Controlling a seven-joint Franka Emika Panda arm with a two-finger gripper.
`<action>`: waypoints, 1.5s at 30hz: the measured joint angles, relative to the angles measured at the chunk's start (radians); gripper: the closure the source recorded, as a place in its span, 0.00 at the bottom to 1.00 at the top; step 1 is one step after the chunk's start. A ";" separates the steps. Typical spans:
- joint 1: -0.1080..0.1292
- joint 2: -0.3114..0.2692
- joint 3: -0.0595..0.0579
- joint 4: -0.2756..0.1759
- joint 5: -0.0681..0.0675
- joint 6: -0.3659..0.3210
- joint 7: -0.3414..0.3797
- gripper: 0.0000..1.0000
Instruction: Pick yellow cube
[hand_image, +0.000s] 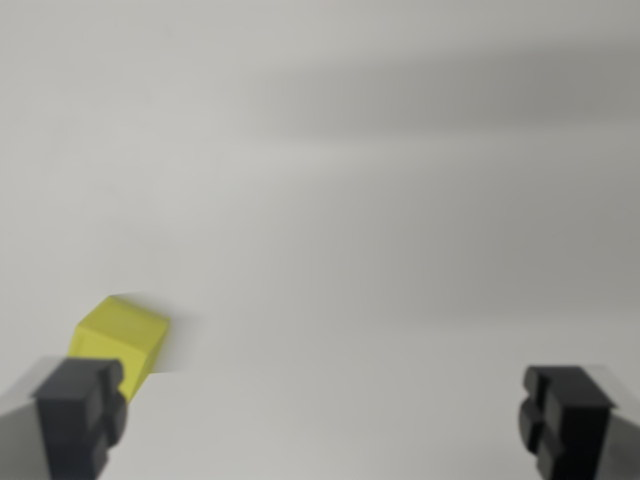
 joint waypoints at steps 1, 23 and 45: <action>0.004 0.000 0.000 -0.008 0.000 0.007 0.009 0.00; 0.093 0.009 0.000 -0.152 -0.002 0.159 0.204 0.00; 0.190 0.060 0.000 -0.255 -0.004 0.312 0.408 0.00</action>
